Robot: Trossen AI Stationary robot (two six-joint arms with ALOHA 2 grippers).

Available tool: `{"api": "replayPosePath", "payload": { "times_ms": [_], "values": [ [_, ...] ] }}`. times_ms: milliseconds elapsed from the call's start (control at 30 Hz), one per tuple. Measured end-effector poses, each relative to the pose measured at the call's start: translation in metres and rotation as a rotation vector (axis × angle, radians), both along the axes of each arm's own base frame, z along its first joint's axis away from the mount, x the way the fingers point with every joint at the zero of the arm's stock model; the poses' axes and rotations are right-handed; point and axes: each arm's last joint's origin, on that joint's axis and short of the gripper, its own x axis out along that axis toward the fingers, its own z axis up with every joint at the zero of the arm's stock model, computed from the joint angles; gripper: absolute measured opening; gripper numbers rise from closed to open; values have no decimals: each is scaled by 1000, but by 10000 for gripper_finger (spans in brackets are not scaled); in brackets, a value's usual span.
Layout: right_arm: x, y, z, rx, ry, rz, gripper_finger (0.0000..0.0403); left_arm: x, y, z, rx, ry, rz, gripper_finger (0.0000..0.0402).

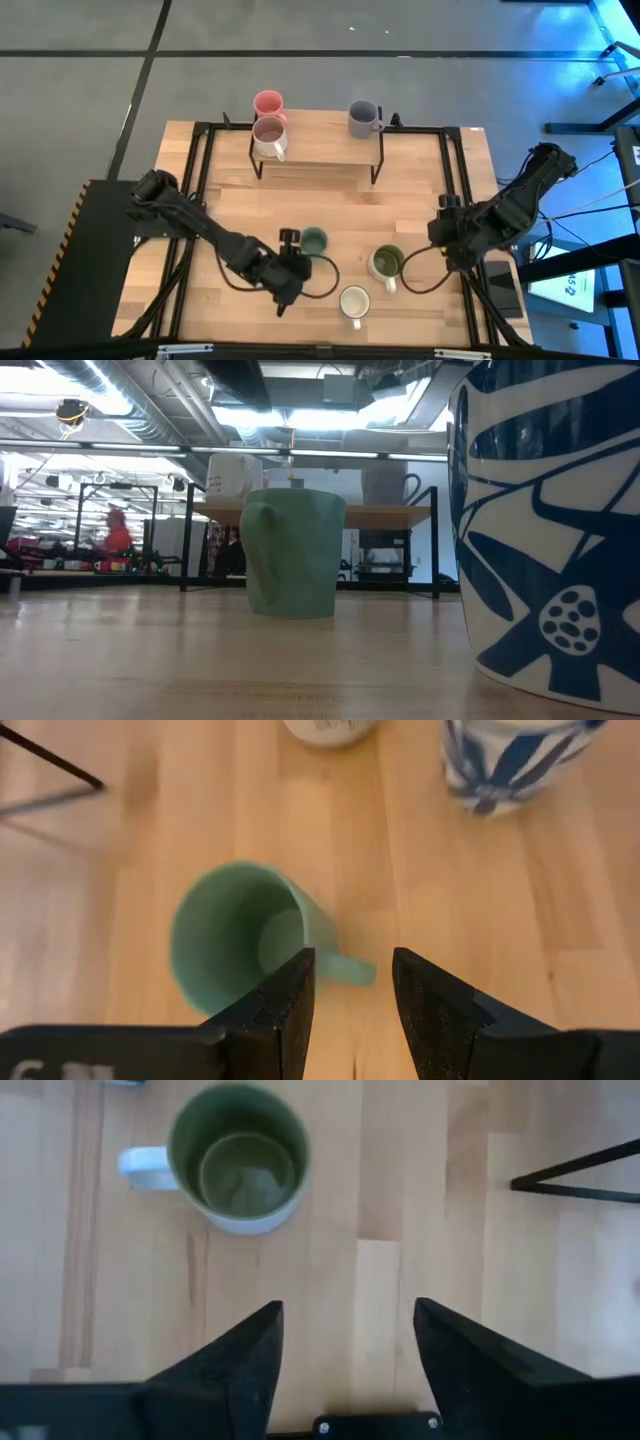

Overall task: Place coffee mugs
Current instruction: Put the light green mug on the shelf

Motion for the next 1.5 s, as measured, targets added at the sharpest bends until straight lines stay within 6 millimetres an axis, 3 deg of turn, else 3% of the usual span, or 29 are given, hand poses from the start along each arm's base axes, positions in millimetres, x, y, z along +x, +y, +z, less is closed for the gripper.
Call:
{"api": "replayPosePath", "payload": {
  "times_ms": [167,400,533,700,833,1000,1167,1500],
  "values": [
    [1,2,-1,11,-8,13,218,18,15,-22,-43,94,20,131],
    [1,2,-1,11,-8,12,218,20,26,-21,-110,113,81,131],
    [1,1,0,7,-24,-17,218,6,2,-21,-237,55,310,131],
    [3,1,0,-10,-59,-34,218,-18,-30,-21,-83,-172,433,131],
    [4,1,1,-27,-82,-35,218,-23,-28,-20,111,-160,334,131],
    [4,1,1,-28,-83,-35,218,-6,-3,-24,83,49,197,131],
    [3,1,1,-21,-76,-33,218,7,15,-22,124,88,103,131],
    [4,1,1,-23,-75,-28,218,22,31,-27,63,180,-107,131]
  ]
}}
